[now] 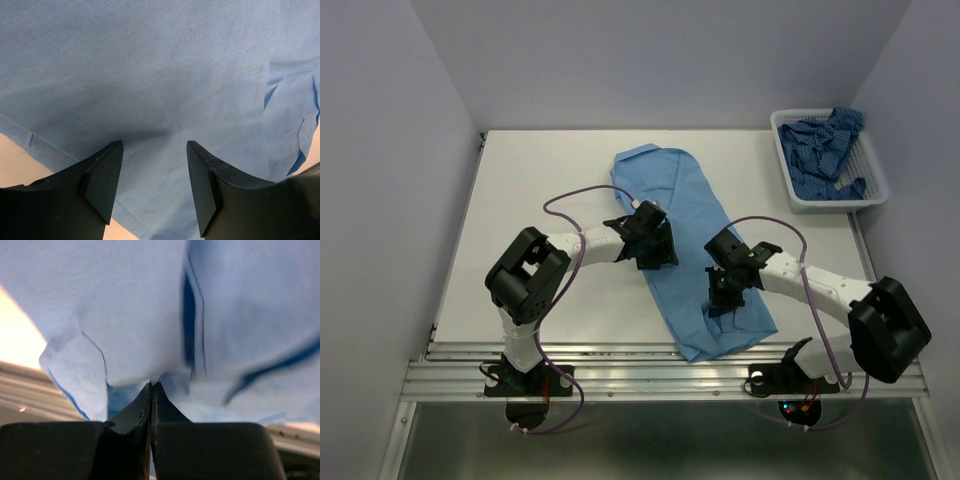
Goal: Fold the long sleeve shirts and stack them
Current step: Fold the shirt
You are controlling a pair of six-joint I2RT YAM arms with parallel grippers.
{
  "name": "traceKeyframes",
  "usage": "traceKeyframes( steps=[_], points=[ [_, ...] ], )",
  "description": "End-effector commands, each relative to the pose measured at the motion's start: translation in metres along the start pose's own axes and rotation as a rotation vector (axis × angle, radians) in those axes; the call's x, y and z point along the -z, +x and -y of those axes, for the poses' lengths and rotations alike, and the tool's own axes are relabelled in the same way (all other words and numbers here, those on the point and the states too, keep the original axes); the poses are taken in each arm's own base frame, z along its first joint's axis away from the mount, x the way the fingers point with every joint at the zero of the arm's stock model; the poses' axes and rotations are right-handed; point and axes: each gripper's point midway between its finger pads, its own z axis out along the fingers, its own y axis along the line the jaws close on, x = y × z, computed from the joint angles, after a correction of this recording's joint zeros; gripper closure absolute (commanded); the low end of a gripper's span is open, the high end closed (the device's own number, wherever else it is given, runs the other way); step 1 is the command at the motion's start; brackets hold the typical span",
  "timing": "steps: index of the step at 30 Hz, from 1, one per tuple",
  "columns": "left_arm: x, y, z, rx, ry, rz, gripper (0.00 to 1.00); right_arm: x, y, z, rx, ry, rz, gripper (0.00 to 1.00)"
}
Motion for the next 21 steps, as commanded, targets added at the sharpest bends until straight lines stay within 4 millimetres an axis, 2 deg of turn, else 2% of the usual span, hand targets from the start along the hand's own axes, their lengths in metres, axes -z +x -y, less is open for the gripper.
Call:
traceKeyframes(
  steps=[1, 2, 6, 11, 12, 13, 15, 19, 20, 21],
  points=[
    [-0.007, 0.008, -0.028, 0.007, -0.092, -0.008, 0.34, 0.038, 0.021, 0.014, -0.074, 0.066, -0.012, 0.99],
    [-0.007, 0.005, -0.027, 0.008, -0.087, -0.001, 0.35, 0.048, 0.036, 0.022, -0.111, 0.082, -0.034, 0.99],
    [-0.008, 0.001, -0.026, 0.011, -0.084, 0.007, 0.34, 0.060, 0.066, 0.045, -0.195, 0.128, -0.059, 0.99],
    [-0.012, 0.001, -0.026, 0.007, -0.085, -0.001, 0.34, 0.055, 0.090, 0.059, -0.268, 0.151, -0.100, 0.99],
    [-0.012, 0.001, -0.026, 0.005, -0.085, -0.001, 0.34, 0.051, 0.093, 0.060, -0.296, 0.154, -0.104, 0.96],
    [-0.012, 0.001, -0.026, 0.009, -0.086, -0.002, 0.34, 0.051, 0.092, 0.061, -0.310, 0.158, -0.098, 0.79],
    [-0.011, 0.001, -0.027, 0.013, -0.090, 0.003, 0.34, 0.052, 0.091, 0.062, -0.351, 0.175, -0.085, 0.64],
    [-0.011, -0.005, -0.031, 0.019, -0.118, 0.022, 0.34, 0.062, 0.081, 0.062, -0.376, 0.182, -0.020, 0.24],
    [-0.012, -0.007, -0.033, 0.021, -0.120, 0.023, 0.34, 0.070, 0.068, 0.053, -0.351, 0.135, 0.031, 0.00],
    [-0.012, -0.011, -0.035, 0.026, -0.123, 0.027, 0.34, 0.081, 0.055, 0.042, -0.308, 0.090, 0.079, 0.00]
  ],
)
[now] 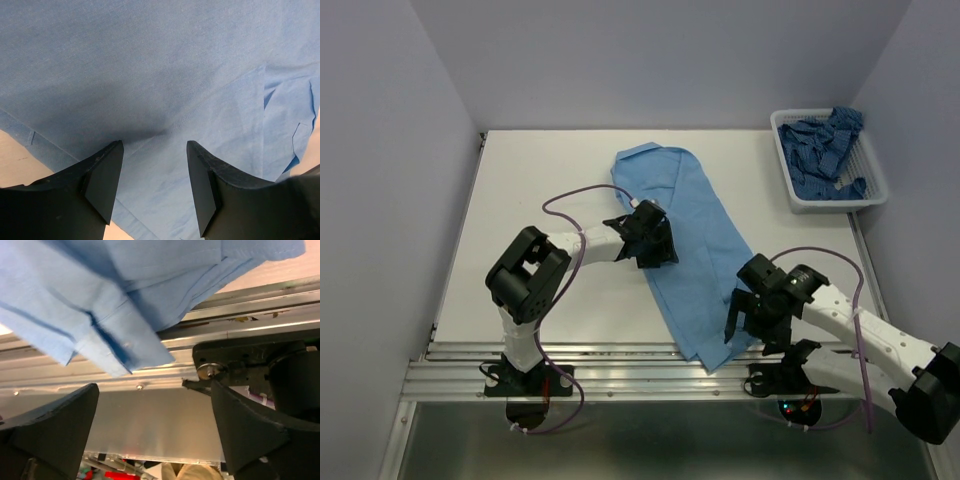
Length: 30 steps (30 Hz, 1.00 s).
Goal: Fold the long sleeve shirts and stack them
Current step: Fold the shirt
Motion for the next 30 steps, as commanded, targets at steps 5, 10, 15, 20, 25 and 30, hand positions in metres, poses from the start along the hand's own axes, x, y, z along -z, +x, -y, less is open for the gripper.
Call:
traceKeyframes(
  steps=[5, 10, 15, 20, 25, 30],
  points=[
    [-0.016, -0.029, -0.054, 0.038, -0.148, 0.042, 0.34, 0.061, -0.059, -0.072, 0.136, -0.271, 0.302, 0.00],
    [-0.016, -0.083, -0.084, 0.023, -0.226, 0.102, 0.34, 0.049, -0.119, -0.112, 0.223, -0.190, 0.421, 0.00],
    [-0.003, -0.136, -0.126, 0.040, -0.324, 0.175, 0.34, 0.035, -0.161, -0.150, 0.290, -0.263, 0.411, 0.00],
    [0.002, -0.176, -0.130, 0.002, -0.315, 0.211, 0.34, 0.030, -0.185, -0.178, 0.385, -0.318, 0.420, 0.00],
    [0.018, -0.165, -0.108, -0.003, -0.219, 0.177, 0.34, 0.029, -0.172, -0.192, 0.429, -0.404, 0.357, 0.00],
    [0.098, -0.149, -0.086, 0.020, -0.151, 0.308, 0.29, 0.023, -0.135, -0.192, 0.420, -0.544, 0.289, 0.00]
  ],
)
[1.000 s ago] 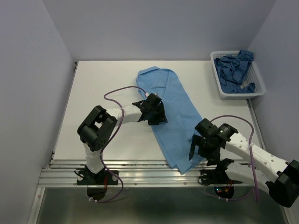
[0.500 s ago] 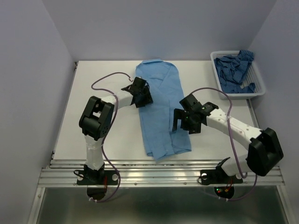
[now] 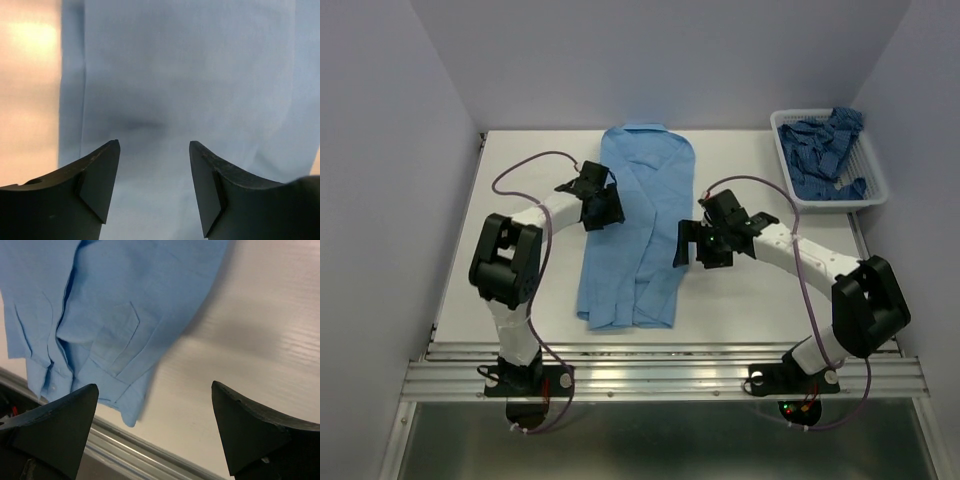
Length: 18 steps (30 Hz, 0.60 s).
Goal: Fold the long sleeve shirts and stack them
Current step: Fold the shirt
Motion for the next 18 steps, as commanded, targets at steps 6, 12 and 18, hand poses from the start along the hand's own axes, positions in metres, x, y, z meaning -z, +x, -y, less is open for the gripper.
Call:
traceKeyframes(
  steps=[6, 12, 18],
  points=[
    [0.134, 0.040, -0.056, 0.228, -0.109, 0.164, 0.23, 0.005, 0.040, -0.060, 0.025, -0.292, 0.004, 0.00],
    [0.142, 0.097, -0.113, 0.351, -0.189, 0.119, 0.12, -0.017, 0.052, -0.094, 0.367, -0.039, 0.018, 0.00],
    [0.127, 0.136, -0.120, 0.407, -0.096, 0.029, 0.12, -0.047, 0.052, -0.078, 0.518, 0.197, -0.003, 0.00]
  ],
)
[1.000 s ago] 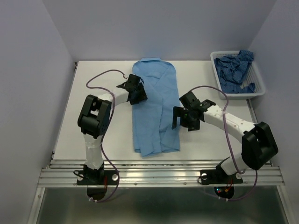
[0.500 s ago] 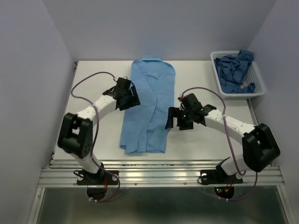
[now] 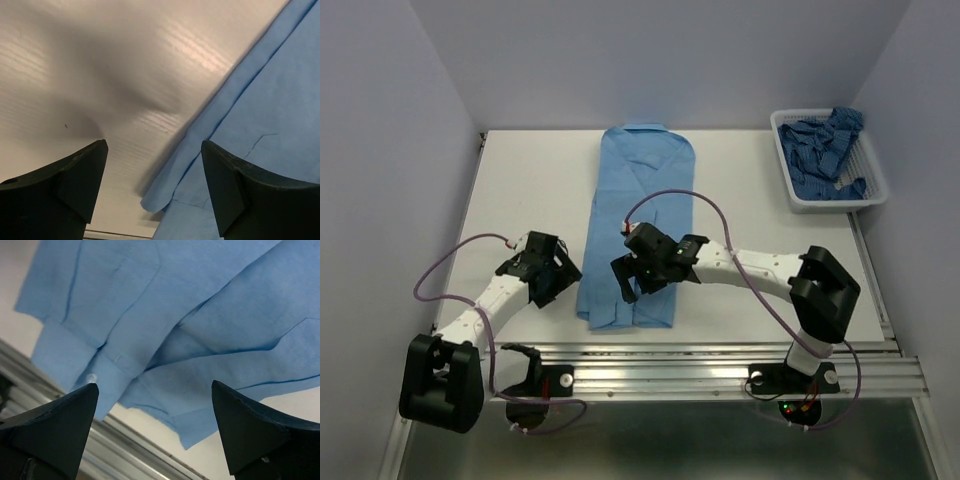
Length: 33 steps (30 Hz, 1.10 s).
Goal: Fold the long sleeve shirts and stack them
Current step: Fold the shirt
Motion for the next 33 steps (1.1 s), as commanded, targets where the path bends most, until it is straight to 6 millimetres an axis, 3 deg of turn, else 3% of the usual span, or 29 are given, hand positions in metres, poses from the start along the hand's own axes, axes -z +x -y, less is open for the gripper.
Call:
traceKeyframes(
  steps=[1, 5, 9, 13, 16, 20, 21, 24, 27, 33],
  points=[
    [0.006, 0.013, 0.016, 0.060, 0.131, -0.044, 0.13, -0.012, 0.012, 0.038, 0.108, 0.220, -0.057, 0.00],
    [0.001, 0.034, 0.018, 0.094, 0.231, -0.084, 0.14, -0.028, 0.033, 0.025, 0.166, 0.208, -0.110, 0.02],
    [-0.001, 0.036, 0.027, 0.099, 0.282, -0.096, 0.16, -0.036, 0.038, 0.024, 0.169, 0.213, -0.111, 0.10],
    [-0.002, 0.035, 0.032, 0.077, 0.294, -0.099, 0.18, -0.036, 0.037, 0.027, 0.155, 0.227, -0.095, 0.42],
    [-0.002, 0.034, 0.033, 0.072, 0.296, -0.101, 0.28, -0.030, 0.031, 0.022, 0.138, 0.215, -0.072, 0.57],
    [-0.002, 0.036, 0.037, 0.069, 0.311, -0.114, 0.36, -0.015, 0.017, 0.020, 0.107, 0.223, -0.015, 0.95],
    [-0.003, 0.036, 0.037, 0.066, 0.309, -0.117, 0.37, -0.013, 0.016, 0.022, 0.102, 0.234, -0.010, 0.99],
    [-0.003, 0.037, 0.036, 0.074, 0.309, -0.117, 0.44, 0.000, 0.008, 0.026, 0.073, 0.266, 0.026, 0.99],
    [-0.003, 0.039, 0.040, 0.071, 0.324, -0.128, 0.48, 0.027, -0.010, 0.015, 0.035, 0.229, 0.092, 0.99],
    [-0.004, 0.042, 0.042, 0.058, 0.323, -0.138, 0.49, 0.105, -0.051, -0.028, 0.020, 0.012, 0.225, 0.99]
  ],
)
